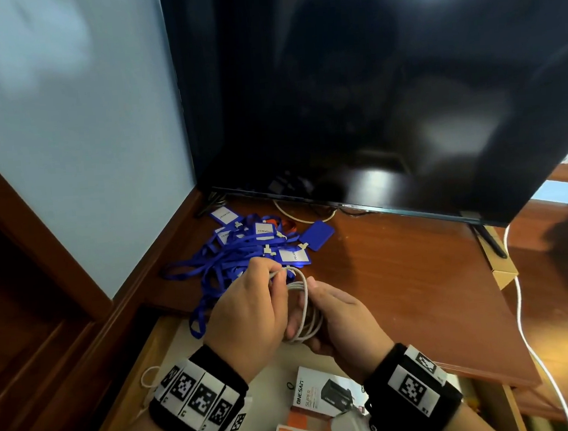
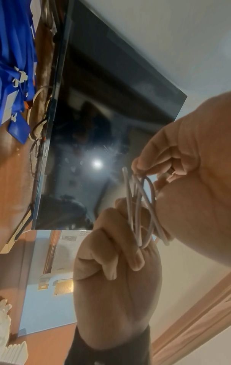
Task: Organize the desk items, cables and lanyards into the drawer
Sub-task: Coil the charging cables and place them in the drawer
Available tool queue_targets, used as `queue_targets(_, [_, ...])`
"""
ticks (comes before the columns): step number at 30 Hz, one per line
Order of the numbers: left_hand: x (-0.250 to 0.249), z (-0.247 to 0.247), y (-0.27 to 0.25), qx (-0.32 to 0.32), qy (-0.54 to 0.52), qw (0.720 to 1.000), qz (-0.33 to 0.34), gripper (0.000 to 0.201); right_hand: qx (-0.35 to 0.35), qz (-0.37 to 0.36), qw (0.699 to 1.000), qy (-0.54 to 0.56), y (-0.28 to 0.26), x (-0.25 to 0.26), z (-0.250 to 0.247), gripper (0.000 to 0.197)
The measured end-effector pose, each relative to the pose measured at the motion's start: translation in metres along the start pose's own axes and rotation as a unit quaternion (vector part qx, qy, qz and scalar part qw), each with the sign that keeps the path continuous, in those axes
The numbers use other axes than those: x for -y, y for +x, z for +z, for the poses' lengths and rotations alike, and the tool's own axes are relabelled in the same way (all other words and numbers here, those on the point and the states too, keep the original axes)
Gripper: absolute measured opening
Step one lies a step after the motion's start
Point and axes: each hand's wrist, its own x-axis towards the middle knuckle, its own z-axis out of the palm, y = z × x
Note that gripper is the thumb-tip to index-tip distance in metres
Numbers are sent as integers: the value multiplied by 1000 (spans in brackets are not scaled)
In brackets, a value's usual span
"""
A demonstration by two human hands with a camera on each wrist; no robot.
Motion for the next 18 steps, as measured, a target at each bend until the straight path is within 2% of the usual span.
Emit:
queue_targets(4, [0,2,0,2,-9,999,-33,12,-36,-31,999,4,1,-1,0,40])
queue_targets(9, [12,-2,7,40,-47,996,-64,16,-59,-54,997,-22,2,0,-5,51])
queue_targets(14, [19,-16,23,28,-45,999,-3,13,-23,-127,978,-165,5,-9,-6,46])
queue_targets(18, [15,-26,36,24,5,998,66,13,11,-138,959,-246,6,-15,-4,33])
